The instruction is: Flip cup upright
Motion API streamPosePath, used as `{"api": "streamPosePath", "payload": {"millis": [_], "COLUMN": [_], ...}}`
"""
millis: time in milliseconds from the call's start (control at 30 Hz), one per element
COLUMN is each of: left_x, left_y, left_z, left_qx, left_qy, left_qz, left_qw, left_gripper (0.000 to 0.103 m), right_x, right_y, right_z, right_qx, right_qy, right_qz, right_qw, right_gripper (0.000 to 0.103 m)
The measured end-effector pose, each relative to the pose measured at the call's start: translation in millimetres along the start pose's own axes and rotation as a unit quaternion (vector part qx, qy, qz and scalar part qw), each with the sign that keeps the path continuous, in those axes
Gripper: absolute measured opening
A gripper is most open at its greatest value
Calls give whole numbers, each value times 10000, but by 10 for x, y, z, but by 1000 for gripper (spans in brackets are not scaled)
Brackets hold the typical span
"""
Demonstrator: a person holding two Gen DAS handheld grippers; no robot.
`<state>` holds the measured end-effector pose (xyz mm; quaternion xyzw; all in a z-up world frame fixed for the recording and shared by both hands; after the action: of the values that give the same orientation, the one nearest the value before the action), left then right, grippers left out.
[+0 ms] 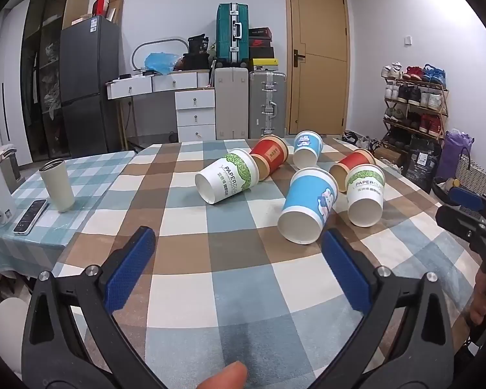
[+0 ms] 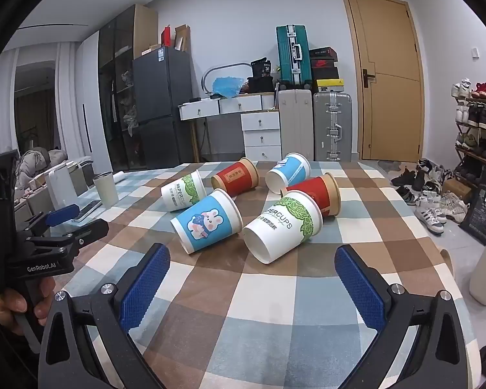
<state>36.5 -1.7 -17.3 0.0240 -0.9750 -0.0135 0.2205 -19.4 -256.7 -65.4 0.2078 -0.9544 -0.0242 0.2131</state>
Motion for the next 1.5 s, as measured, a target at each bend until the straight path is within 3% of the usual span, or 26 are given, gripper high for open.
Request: {"api": "streamPosePath", "payload": {"millis": [1500], "left_x": [-57], "left_y": [-37], "left_z": [15], "left_qx": [-7], "left_qy": [88], "left_qz": [57], "left_qw": [9999], "left_gripper": [102], "right_x": [-13], "right_y": [-45], "right_z": [9], "right_qx": [-79], "right_qy": [8], "right_qz": [11], "right_qw": [10000], "right_gripper": [103]}}
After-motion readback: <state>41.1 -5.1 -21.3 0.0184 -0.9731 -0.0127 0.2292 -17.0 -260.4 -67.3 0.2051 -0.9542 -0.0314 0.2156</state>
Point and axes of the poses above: each gripper's, at about its wrist camera, not at the fingertips, and x roughly against the way its jaws point, y to its left, z to its underside, the point moved 4 cm from there along -x, roughly the way its jaws point, and after that the axes turned 4 degrees about -z, right-handed, at the moved point
